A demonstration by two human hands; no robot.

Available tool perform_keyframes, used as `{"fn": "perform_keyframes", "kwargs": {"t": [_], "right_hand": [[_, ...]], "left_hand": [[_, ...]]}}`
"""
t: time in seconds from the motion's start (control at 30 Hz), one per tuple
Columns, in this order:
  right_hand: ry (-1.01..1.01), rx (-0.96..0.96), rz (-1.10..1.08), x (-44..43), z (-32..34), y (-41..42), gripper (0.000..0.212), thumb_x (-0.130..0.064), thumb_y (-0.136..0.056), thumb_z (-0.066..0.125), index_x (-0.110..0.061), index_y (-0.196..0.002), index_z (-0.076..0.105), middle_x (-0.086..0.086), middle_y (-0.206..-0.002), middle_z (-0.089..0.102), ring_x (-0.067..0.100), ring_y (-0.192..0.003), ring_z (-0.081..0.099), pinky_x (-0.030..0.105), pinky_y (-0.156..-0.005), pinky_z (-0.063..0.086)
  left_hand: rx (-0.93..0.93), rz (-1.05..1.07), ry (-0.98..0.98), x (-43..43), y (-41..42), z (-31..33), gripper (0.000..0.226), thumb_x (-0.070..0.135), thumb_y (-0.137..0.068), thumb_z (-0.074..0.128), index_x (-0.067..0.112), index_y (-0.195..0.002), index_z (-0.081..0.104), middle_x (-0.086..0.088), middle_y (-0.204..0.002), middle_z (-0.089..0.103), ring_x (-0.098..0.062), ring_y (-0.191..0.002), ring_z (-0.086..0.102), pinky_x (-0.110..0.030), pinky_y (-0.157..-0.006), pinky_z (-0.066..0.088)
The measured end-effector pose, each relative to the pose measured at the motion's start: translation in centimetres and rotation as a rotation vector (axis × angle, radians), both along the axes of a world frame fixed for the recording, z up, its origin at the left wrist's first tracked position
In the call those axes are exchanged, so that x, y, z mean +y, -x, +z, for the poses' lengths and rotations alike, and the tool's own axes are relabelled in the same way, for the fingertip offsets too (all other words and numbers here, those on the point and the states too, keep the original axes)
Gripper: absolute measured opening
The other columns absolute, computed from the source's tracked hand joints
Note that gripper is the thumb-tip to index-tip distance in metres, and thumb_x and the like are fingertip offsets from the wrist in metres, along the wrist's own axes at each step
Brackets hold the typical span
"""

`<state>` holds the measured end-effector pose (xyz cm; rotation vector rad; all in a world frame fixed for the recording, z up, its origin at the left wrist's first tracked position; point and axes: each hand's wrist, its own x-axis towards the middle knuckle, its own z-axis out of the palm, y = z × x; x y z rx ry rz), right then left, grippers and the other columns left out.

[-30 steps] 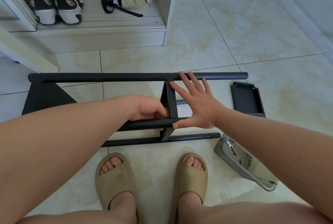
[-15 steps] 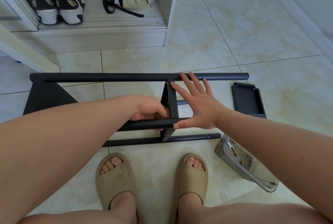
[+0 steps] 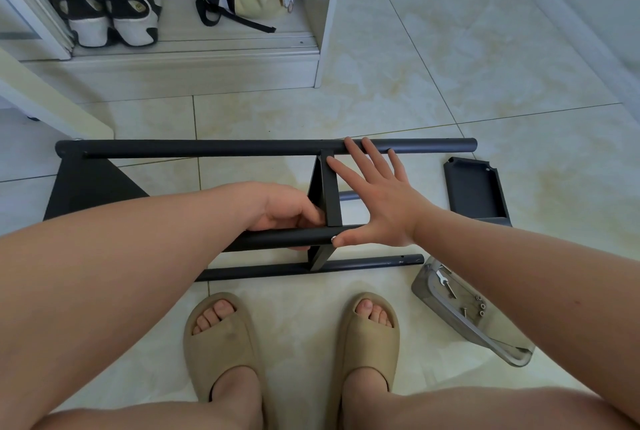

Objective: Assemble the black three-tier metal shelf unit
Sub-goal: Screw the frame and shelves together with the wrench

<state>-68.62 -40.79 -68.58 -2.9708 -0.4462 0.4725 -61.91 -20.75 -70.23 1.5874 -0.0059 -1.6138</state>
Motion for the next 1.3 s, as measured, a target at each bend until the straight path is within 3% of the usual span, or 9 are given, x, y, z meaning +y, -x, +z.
{"fn": "perform_keyframes", "kwargs": {"t": [0.07,0.2,0.37,0.5,0.77,0.97,1.17,1.3], "right_hand": [[-0.005,0.000,-0.002,0.00,-0.01,0.00,0.122,-0.101,-0.062,0.030,-0.040,-0.158,-0.015,-0.004,-0.164,-0.031,0.022,-0.149,-0.034,0.058,-0.121,-0.015],[-0.010,-0.001,-0.003,-0.03,-0.03,-0.01,0.123,-0.101,-0.062,0.031,-0.039,-0.159,-0.014,-0.004,-0.164,-0.031,0.022,-0.149,-0.034,0.058,-0.121,-0.015],[-0.005,0.001,0.000,-0.03,-0.05,-0.04,0.122,-0.101,-0.062,0.030,-0.040,-0.158,-0.015,-0.004,-0.164,-0.032,0.022,-0.148,-0.035,0.057,-0.121,-0.016],[-0.004,0.001,0.000,-0.01,-0.04,-0.06,0.122,-0.102,-0.062,0.028,-0.041,-0.158,-0.016,-0.004,-0.164,-0.032,0.023,-0.149,-0.035,0.058,-0.121,-0.015],[-0.014,0.004,-0.004,-0.03,0.02,-0.05,0.123,-0.101,-0.062,0.030,-0.040,-0.158,-0.014,-0.004,-0.164,-0.032,0.022,-0.148,-0.035,0.058,-0.121,-0.015],[-0.006,0.004,-0.006,0.01,0.02,-0.05,0.122,-0.101,-0.062,0.030,-0.041,-0.158,-0.015,-0.005,-0.164,-0.032,0.022,-0.149,-0.034,0.058,-0.121,-0.014],[-0.015,0.007,-0.007,-0.06,0.05,-0.08,0.124,-0.103,-0.060,0.028,-0.041,-0.158,-0.015,-0.005,-0.164,-0.032,0.021,-0.148,-0.035,0.057,-0.121,-0.015],[-0.017,0.003,-0.006,-0.04,-0.03,-0.06,0.125,-0.105,-0.058,0.022,-0.041,-0.158,-0.014,-0.005,-0.164,-0.032,0.022,-0.149,-0.034,0.057,-0.121,-0.015]], "left_hand": [[0.001,-0.005,-0.020,-0.10,0.05,0.13,0.019,0.016,-0.098,0.052,0.014,-0.099,0.071,-0.002,-0.088,0.071,-0.015,-0.084,0.063,-0.037,-0.097,0.049],[-0.068,-0.022,-0.054,-0.25,-0.01,-0.25,0.022,0.021,-0.096,0.060,0.012,-0.113,0.070,-0.004,-0.091,0.070,-0.018,-0.092,0.063,-0.038,-0.096,0.052],[-0.048,-0.020,-0.035,-0.32,0.05,-0.09,0.016,0.017,-0.097,0.056,0.014,-0.100,0.071,0.000,-0.080,0.072,-0.015,-0.079,0.063,-0.034,-0.090,0.050],[0.006,-0.016,-0.031,-0.09,-0.05,0.06,0.017,0.017,-0.099,0.053,0.016,-0.101,0.070,-0.001,-0.086,0.071,-0.015,-0.081,0.061,-0.034,-0.089,0.048],[-0.068,-0.035,-0.067,-0.31,-0.06,-0.30,0.016,0.023,-0.096,0.059,0.015,-0.106,0.069,0.001,-0.076,0.069,-0.014,-0.077,0.060,-0.032,-0.086,0.051],[-0.012,-0.028,-0.015,-0.03,-0.26,-0.41,0.019,0.016,-0.097,0.054,0.013,-0.109,0.068,-0.003,-0.088,0.069,-0.015,-0.076,0.060,-0.031,-0.080,0.049],[-0.065,-0.014,-0.054,-0.11,-0.21,-0.46,0.026,0.024,-0.094,0.062,0.013,-0.116,0.071,-0.003,-0.095,0.069,-0.018,-0.090,0.061,-0.035,-0.089,0.052],[-0.082,-0.031,-0.050,-0.26,-0.08,-0.37,0.018,0.021,-0.096,0.060,0.014,-0.109,0.070,0.000,-0.081,0.070,-0.015,-0.081,0.060,-0.033,-0.084,0.051]]}}
